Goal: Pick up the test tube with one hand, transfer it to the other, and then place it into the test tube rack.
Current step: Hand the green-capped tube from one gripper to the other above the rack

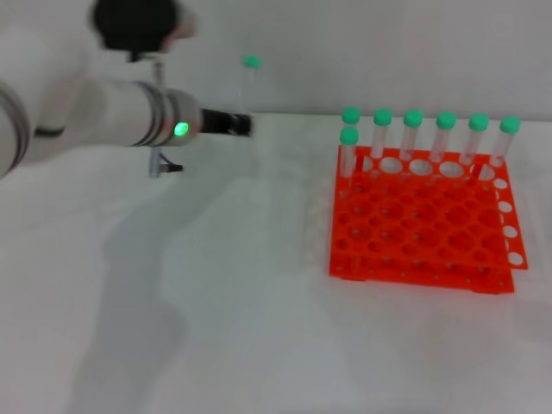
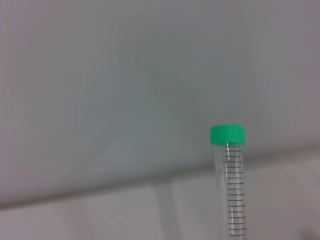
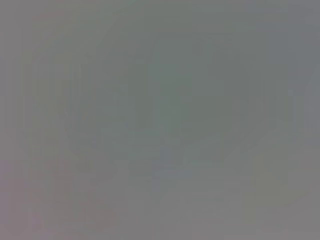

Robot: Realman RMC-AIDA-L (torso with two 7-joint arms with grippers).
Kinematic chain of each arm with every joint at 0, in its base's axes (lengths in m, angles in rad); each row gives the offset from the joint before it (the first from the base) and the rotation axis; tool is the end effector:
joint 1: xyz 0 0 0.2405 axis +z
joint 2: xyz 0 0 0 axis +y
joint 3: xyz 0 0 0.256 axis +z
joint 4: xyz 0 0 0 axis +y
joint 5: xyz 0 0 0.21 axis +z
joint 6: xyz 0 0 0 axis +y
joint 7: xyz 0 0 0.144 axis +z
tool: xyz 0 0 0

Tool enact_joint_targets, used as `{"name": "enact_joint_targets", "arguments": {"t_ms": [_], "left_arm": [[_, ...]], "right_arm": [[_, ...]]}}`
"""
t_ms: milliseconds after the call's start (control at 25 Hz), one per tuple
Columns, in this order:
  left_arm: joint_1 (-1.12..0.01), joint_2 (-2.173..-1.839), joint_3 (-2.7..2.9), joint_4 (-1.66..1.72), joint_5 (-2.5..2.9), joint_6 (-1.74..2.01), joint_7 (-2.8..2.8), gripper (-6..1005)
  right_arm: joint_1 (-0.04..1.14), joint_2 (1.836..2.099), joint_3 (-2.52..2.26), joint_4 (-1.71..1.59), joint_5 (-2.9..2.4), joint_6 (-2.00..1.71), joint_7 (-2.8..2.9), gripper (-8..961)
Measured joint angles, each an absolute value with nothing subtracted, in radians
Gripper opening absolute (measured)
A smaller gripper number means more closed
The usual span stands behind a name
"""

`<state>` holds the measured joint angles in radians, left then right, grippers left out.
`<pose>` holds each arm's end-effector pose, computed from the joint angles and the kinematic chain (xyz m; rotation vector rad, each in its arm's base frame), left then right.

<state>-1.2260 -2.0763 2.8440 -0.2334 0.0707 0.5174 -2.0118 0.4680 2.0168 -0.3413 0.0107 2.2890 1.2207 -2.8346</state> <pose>-0.1849 0.4934 -0.0436 -2.0822 -1.1241 -0.2127 0.3776 0.3307 0.0603 -1.3082 0.6234 0.7002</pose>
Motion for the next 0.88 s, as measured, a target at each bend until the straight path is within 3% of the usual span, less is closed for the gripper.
{"name": "enact_joint_targets", "arguments": {"t_ms": [200, 480, 640, 880], "left_arm": [[-1.085, -2.079, 2.843, -0.209, -0.525, 0.5, -1.539, 194], [-0.811, -2.081, 2.841, -0.016, -1.221, 1.008, -0.799, 194], [-0.704, -2.085, 2.844, 0.126, -1.224, 1.208, -0.517, 194], [-0.69, -2.097, 2.844, 0.283, -0.889, 1.133, -0.263, 193]], "right_arm": [[0.468, 2.019, -0.293, 0.018, 2.29, 1.205, -2.838, 806], [0.477, 2.017, -0.289, 0.012, 2.289, 1.156, -2.835, 802], [0.471, 2.018, -0.31, 0.01, 2.269, 1.193, -2.791, 799], [0.431, 2.005, -0.501, -0.149, 2.153, 1.22, -2.515, 795]]}}
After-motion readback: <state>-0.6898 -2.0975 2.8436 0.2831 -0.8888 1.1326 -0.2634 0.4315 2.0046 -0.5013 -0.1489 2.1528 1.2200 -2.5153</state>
